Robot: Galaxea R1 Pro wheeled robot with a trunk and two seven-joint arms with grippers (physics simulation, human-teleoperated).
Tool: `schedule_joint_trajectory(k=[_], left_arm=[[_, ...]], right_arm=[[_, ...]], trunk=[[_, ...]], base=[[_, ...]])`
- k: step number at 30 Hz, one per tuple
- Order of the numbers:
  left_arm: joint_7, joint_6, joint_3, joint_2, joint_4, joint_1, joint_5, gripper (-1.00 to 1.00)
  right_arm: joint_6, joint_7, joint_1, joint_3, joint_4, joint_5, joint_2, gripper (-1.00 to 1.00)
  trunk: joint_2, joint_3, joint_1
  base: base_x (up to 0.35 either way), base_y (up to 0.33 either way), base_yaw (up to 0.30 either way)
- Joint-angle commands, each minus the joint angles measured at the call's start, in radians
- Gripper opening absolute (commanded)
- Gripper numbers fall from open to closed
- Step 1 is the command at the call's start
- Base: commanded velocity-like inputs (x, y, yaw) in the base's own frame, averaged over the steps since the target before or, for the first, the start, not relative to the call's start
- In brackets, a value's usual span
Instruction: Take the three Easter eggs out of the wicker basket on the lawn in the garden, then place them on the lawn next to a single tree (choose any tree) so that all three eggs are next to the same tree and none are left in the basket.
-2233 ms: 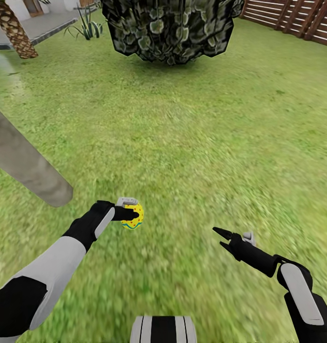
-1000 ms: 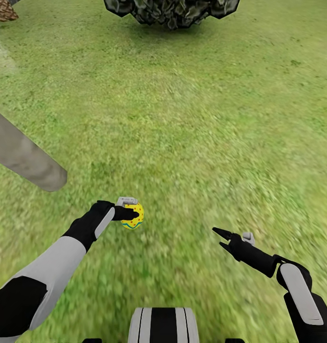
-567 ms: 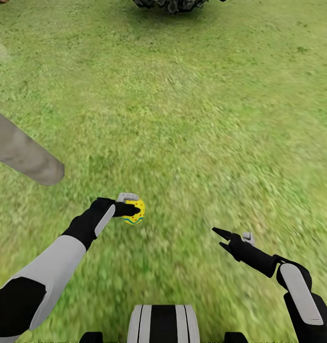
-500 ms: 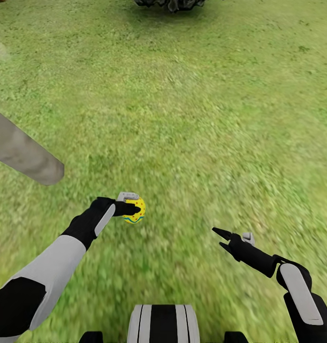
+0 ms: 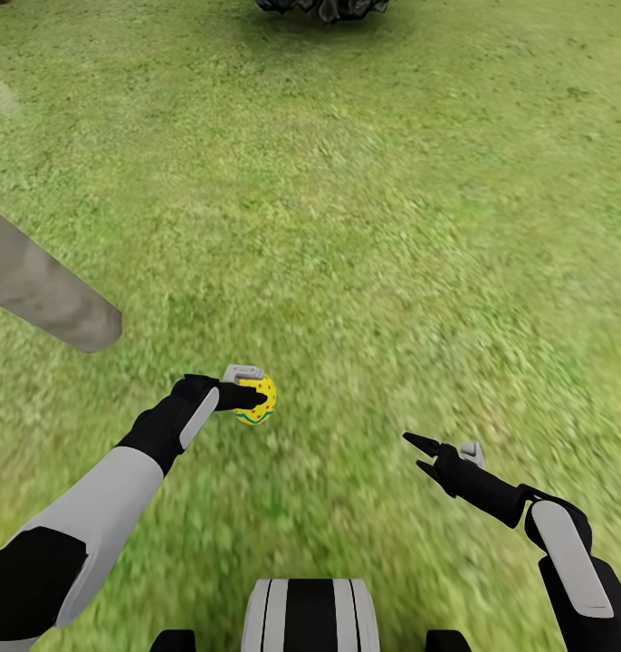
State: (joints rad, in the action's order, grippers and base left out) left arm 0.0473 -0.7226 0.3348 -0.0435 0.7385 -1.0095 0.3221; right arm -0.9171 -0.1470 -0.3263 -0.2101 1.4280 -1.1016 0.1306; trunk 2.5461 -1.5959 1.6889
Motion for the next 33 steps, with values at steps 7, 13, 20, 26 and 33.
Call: schedule_joint_trajectory(k=[7, 13, 20, 26, 33], left_arm=[[0.005, -0.003, 0.003, -0.001, -0.067, 0.000, 0.000, 1.00], [0.005, -0.003, 0.003, -0.001, -0.067, 0.000, 0.000, 1.00], [0.005, -0.003, 0.003, -0.001, -0.067, 0.000, 0.000, 1.00], [0.005, -0.004, 0.003, -0.001, -0.067, 0.000, 0.001, 1.00], [0.005, -0.004, 0.003, -0.001, -0.067, 0.000, 0.002, 1.00]], right_arm=[[-0.005, -0.009, 0.000, -0.002, -0.001, 0.010, 0.000, 1.00], [-0.005, -0.009, 0.000, -0.002, -0.001, 0.010, 0.000, 1.00], [-0.005, -0.009, 0.000, -0.001, -0.003, 0.010, 0.000, 1.00], [-0.004, -0.009, 0.000, 0.009, -0.004, 0.011, 0.000, 1.00], [-0.004, -0.009, 0.000, 0.012, -0.005, 0.011, 0.000, 1.00]], trunk=[[0.000, -0.001, 0.000], [0.000, -0.001, 0.000], [0.000, -0.001, 0.000], [0.000, 0.007, -0.001], [-0.002, 0.034, -0.004]], base=[[0.000, 0.000, 0.000], [0.000, 0.000, 0.000], [0.000, 0.000, 0.000], [0.000, 0.000, 0.000], [0.000, 0.000, 0.000]])
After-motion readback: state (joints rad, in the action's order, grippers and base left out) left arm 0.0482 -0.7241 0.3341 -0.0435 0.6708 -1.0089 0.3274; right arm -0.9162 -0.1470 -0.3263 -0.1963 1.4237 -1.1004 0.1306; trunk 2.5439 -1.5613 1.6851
